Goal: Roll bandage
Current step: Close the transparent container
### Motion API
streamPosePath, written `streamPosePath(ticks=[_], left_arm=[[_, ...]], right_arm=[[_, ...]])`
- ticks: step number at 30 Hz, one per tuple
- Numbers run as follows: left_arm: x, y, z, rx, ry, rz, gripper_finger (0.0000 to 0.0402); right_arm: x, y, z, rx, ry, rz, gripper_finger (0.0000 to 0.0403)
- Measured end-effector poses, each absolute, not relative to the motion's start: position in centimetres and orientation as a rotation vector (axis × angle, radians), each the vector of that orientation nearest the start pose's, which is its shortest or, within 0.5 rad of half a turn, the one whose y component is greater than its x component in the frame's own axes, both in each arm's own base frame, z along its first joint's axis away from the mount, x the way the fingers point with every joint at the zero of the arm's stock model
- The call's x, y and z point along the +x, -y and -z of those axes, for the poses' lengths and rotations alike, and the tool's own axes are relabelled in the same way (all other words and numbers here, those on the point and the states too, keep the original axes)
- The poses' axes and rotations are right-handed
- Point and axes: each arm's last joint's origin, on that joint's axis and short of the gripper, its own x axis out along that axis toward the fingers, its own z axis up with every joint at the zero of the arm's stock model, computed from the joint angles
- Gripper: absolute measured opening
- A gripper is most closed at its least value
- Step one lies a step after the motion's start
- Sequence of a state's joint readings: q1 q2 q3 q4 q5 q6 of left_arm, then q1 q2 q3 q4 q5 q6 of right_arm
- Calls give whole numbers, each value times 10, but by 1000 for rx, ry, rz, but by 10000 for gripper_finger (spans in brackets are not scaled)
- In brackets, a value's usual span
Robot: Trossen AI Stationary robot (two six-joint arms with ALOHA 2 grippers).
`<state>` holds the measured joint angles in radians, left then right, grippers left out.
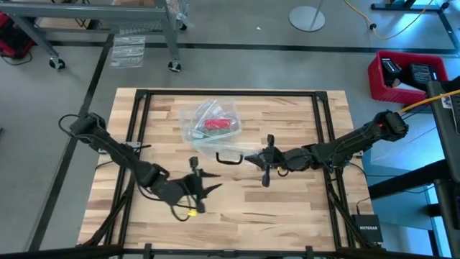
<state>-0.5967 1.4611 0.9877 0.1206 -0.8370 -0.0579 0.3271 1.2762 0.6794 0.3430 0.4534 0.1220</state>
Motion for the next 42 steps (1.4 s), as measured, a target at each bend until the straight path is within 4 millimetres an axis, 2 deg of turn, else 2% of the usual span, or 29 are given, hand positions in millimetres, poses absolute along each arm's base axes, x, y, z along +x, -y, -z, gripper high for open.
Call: streamPosePath(ticks=[7,13,16,23,29,38,42], left_arm=[[310,162,-271,488,-325,-407,120],[322,162,-255,620,-389,-417,120],[324,160,-248,656,-412,-490,120],[329,149,-248,675,-430,-558,120],[332,146,-247,640,-428,-497,120],[334,138,-247,609,-431,-561,120],[334,138,-247,607,-427,-575,97]], right_arm=[[261,-75,-245,77,-233,146,9],[260,-75,-245,108,-238,147,7],[261,-76,-245,120,-238,133,10],[261,-76,-246,154,-223,109,7],[261,-76,-248,207,-211,113,14],[262,-77,-249,242,-201,107,15],[262,-77,-249,255,-202,103,7]])
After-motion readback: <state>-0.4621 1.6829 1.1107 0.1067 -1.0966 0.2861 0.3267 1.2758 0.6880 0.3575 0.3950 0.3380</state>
